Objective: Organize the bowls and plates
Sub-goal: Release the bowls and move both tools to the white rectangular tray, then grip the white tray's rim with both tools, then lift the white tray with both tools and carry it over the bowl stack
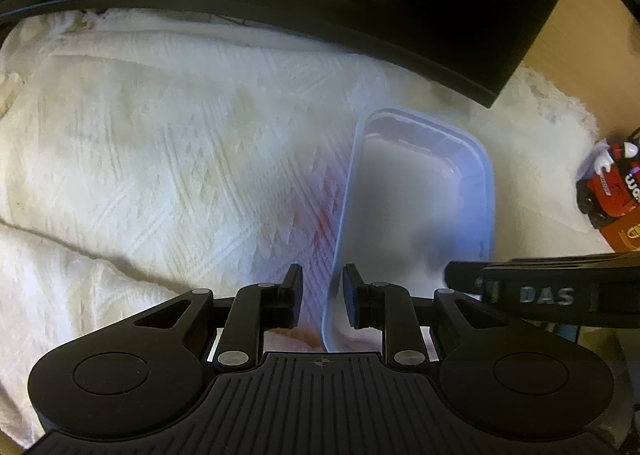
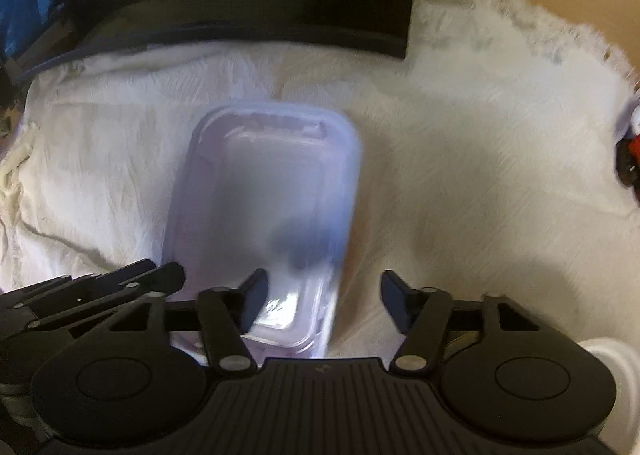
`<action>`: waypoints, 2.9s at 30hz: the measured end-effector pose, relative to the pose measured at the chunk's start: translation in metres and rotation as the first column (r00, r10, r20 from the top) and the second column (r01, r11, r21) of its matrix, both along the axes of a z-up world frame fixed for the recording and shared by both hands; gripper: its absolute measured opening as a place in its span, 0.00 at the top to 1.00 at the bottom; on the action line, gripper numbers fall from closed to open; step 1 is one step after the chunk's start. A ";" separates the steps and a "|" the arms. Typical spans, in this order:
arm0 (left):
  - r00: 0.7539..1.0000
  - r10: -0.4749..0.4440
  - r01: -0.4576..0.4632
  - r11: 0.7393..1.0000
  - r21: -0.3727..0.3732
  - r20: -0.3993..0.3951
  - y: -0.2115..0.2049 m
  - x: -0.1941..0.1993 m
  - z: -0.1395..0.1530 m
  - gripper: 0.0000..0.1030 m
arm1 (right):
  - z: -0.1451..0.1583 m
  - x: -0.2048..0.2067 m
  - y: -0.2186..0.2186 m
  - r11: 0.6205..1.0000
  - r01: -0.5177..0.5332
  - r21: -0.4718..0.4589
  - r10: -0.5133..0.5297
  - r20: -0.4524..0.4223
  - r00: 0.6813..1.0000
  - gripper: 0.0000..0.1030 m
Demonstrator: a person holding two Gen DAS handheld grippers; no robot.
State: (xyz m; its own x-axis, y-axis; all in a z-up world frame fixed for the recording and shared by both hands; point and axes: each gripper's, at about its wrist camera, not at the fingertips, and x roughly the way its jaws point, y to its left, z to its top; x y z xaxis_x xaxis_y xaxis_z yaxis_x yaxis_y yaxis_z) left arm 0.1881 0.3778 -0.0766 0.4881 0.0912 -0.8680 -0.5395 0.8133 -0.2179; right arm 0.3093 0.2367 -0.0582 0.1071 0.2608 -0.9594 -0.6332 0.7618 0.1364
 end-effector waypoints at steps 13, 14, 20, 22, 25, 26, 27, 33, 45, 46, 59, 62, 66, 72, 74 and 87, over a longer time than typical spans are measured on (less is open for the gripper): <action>1.000 0.009 -0.009 1.000 -0.003 0.022 -0.004 -0.045 0.020 0.78 | 0.010 -0.043 -0.010 0.993 -0.070 0.096 0.076 -0.058 0.995 0.56; 1.000 0.013 -0.013 1.000 -0.002 0.020 -0.004 -0.052 0.022 0.78 | 0.010 -0.048 -0.011 0.991 -0.076 0.106 0.084 -0.065 0.994 0.56; 0.999 0.050 -0.050 0.998 0.028 -0.014 -0.002 -0.082 0.026 0.78 | 0.008 -0.085 -0.012 0.981 -0.144 0.128 0.154 -0.075 0.985 0.56; 0.998 0.064 -0.063 0.998 0.029 -0.024 -0.001 -0.088 0.024 0.78 | 0.007 -0.093 -0.010 0.979 -0.160 0.127 0.169 -0.068 0.983 0.56; 0.996 0.077 -0.077 0.997 0.012 -0.034 0.001 -0.096 0.020 0.78 | 0.004 -0.100 -0.010 0.977 -0.171 0.124 0.180 -0.071 0.981 0.56; 0.996 0.077 -0.077 0.997 0.005 -0.036 0.002 -0.098 0.019 0.78 | 0.001 -0.099 -0.010 0.978 -0.169 0.122 0.179 -0.076 0.981 0.56; 0.996 0.077 -0.077 0.997 -0.001 -0.038 0.001 -0.099 0.018 0.78 | -0.002 -0.099 -0.010 0.979 -0.167 0.118 0.177 -0.080 0.981 0.56; 0.997 0.044 -0.046 0.998 -0.039 -0.057 -0.006 -0.103 0.011 0.78 | -0.009 -0.101 -0.017 0.980 -0.167 0.104 0.174 -0.070 0.982 0.55; 0.996 0.086 -0.090 0.976 -0.196 -0.030 0.026 -0.104 -0.010 0.81 | -0.017 -0.083 -0.028 0.990 -0.067 0.121 0.079 -0.096 0.992 0.55; 0.996 0.081 -0.085 0.977 -0.197 -0.028 0.026 -0.101 -0.011 0.81 | -0.020 -0.082 -0.027 0.991 -0.058 0.117 0.070 -0.100 0.993 0.55; 0.994 0.096 -0.109 0.958 -0.267 -0.060 0.025 -0.082 -0.042 0.82 | -0.039 -0.085 -0.015 0.990 -0.080 0.114 0.091 -0.096 0.991 0.67; 0.992 0.119 -0.126 0.952 -0.280 -0.042 0.027 -0.089 -0.037 0.83 | -0.035 -0.085 -0.018 0.988 -0.074 0.137 0.090 -0.112 0.990 0.67; 0.995 0.102 -0.099 0.974 -0.203 0.004 0.016 -0.096 -0.002 0.82 | -0.008 -0.083 -0.027 0.976 -0.068 0.207 0.093 -0.110 0.990 0.67; 0.981 0.058 -0.036 0.992 -0.123 0.186 -0.010 -0.095 0.086 0.81 | 0.075 -0.070 -0.074 0.928 -0.098 0.361 0.098 0.016 0.995 0.67; 0.970 0.018 0.007 0.995 -0.100 0.243 -0.027 -0.088 0.111 0.81 | 0.102 -0.063 -0.098 0.914 -0.100 0.394 0.083 0.059 0.995 0.67; 0.932 -0.240 0.272 0.959 -0.084 0.272 -0.146 -0.023 0.161 0.80 | 0.143 -0.039 -0.238 0.922 -0.042 0.386 -0.036 0.194 0.980 0.65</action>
